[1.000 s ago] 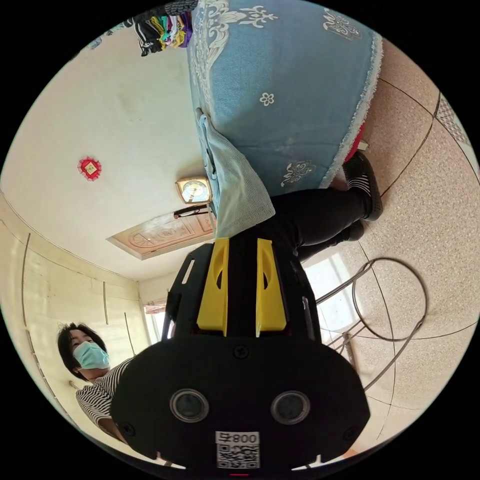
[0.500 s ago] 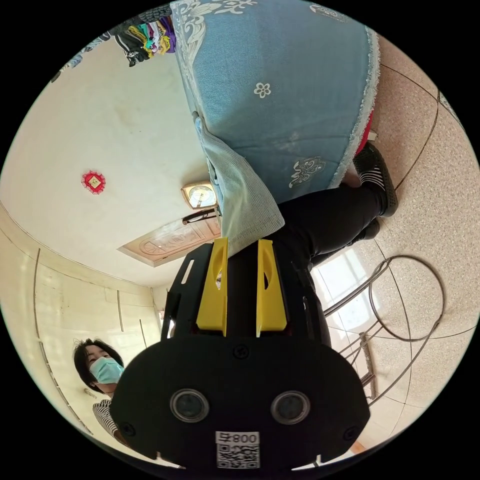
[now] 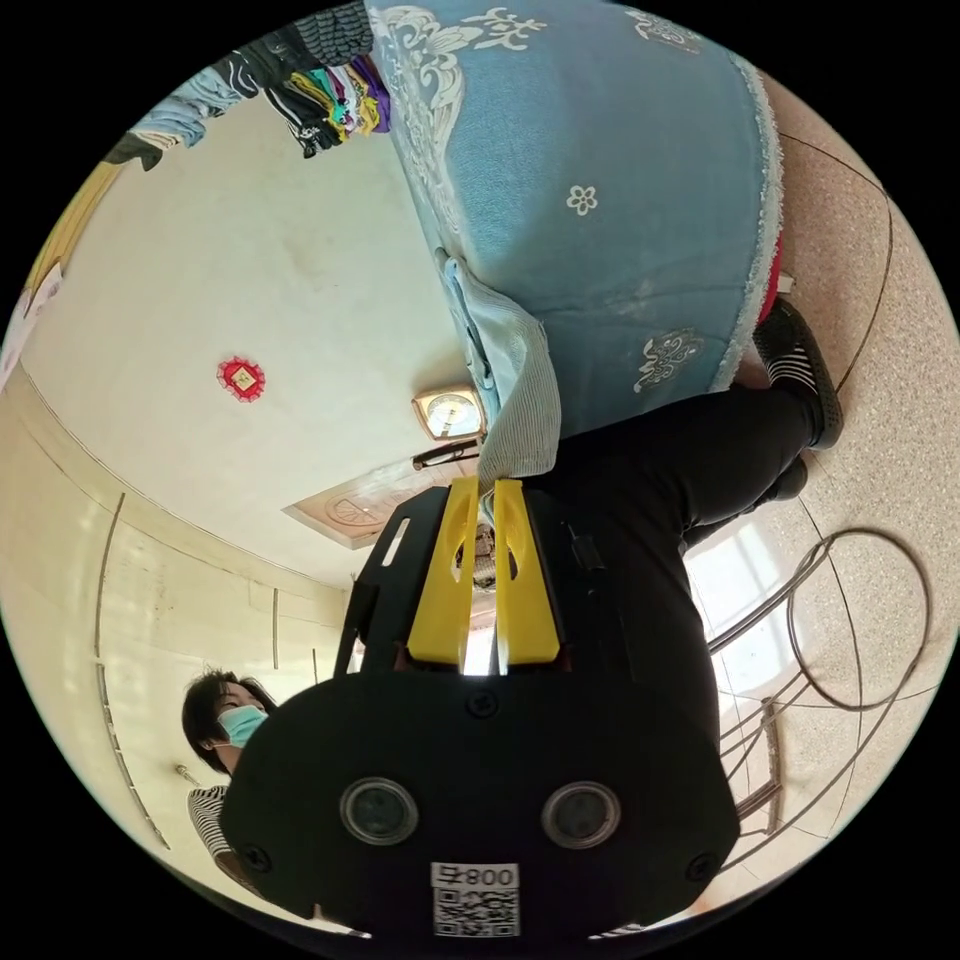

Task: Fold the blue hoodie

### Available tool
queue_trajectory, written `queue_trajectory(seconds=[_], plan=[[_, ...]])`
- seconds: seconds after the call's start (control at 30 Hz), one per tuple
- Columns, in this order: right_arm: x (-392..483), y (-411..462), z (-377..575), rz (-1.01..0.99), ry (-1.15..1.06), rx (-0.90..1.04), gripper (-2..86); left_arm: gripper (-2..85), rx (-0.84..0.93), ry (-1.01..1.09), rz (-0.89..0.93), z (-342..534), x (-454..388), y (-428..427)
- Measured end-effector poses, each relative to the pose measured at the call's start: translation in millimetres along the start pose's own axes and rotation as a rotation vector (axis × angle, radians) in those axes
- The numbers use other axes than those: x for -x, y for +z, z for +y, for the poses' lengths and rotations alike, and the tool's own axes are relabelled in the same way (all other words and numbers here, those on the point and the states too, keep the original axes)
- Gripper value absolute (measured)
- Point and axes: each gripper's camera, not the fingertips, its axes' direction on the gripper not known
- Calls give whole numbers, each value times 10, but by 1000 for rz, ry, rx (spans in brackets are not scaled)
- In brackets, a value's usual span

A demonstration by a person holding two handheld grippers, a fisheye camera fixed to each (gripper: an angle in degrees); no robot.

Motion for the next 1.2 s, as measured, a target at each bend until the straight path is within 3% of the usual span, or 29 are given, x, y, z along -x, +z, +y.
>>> queue_trajectory(seconds=[0.6,0.87,1.2], plan=[[12,74,122,30,-4,-3,24,129,-62,13,204,17,466,71],[27,142,177,64,-2,0,24,33,-93,95,260,193,436,-29],[107,194,310,98,-25,10,25,20,-143,131,281,606,374,-283]])
